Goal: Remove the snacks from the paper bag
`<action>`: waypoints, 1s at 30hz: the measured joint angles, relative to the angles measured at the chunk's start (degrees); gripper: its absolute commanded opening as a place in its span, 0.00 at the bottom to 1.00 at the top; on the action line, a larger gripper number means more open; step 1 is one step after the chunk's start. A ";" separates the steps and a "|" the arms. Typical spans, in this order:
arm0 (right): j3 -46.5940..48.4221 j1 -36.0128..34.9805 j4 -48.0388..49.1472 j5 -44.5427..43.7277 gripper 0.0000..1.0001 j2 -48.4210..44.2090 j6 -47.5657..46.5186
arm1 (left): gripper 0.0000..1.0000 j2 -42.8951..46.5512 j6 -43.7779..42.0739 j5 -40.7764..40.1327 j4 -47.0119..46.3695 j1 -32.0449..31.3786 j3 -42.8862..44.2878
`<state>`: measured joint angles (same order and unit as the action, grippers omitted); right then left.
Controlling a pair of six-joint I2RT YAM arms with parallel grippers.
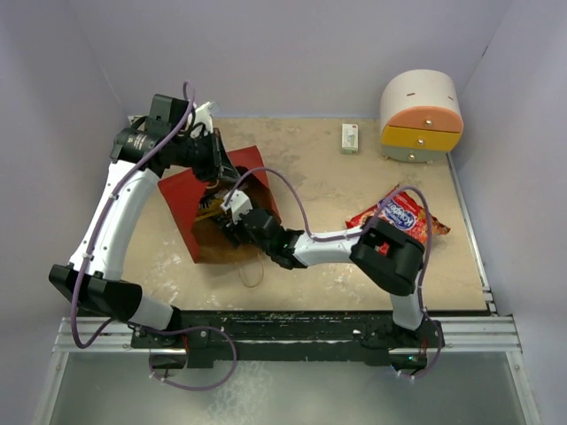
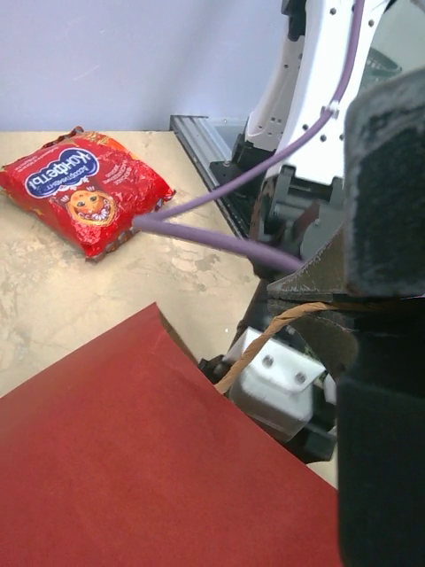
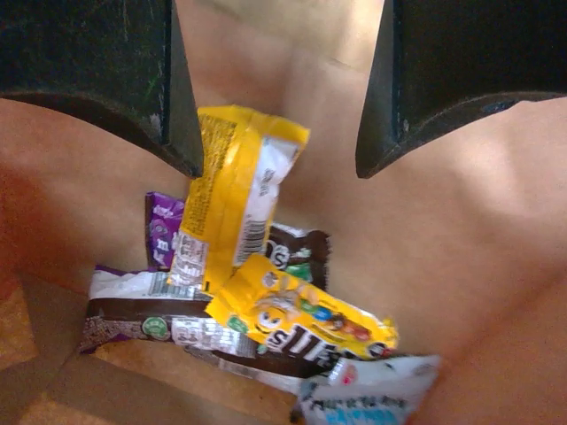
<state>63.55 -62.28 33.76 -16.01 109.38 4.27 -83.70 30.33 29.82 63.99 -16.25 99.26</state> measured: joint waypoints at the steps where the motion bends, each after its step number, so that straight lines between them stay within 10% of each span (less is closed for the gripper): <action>1: 0.55 0.04 0.61 -1.31 0.73 1.55 -0.57 | 0.00 -0.35 -0.42 -0.24 0.70 0.00 1.05; 13: 7.02 0.04 1.38 -8.83 0.70 11.43 -4.42 | 0.00 -1.07 -2.91 -1.66 4.28 0.00 4.35; 30: 8.57 0.33 0.63 -11.63 0.36 13.70 -0.42 | 0.00 -2.05 -2.93 -1.31 4.22 0.00 4.35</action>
<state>72.12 -61.95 34.39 -27.64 123.09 3.86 -85.76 27.40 28.51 68.20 -16.25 103.61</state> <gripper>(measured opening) 0.416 0.006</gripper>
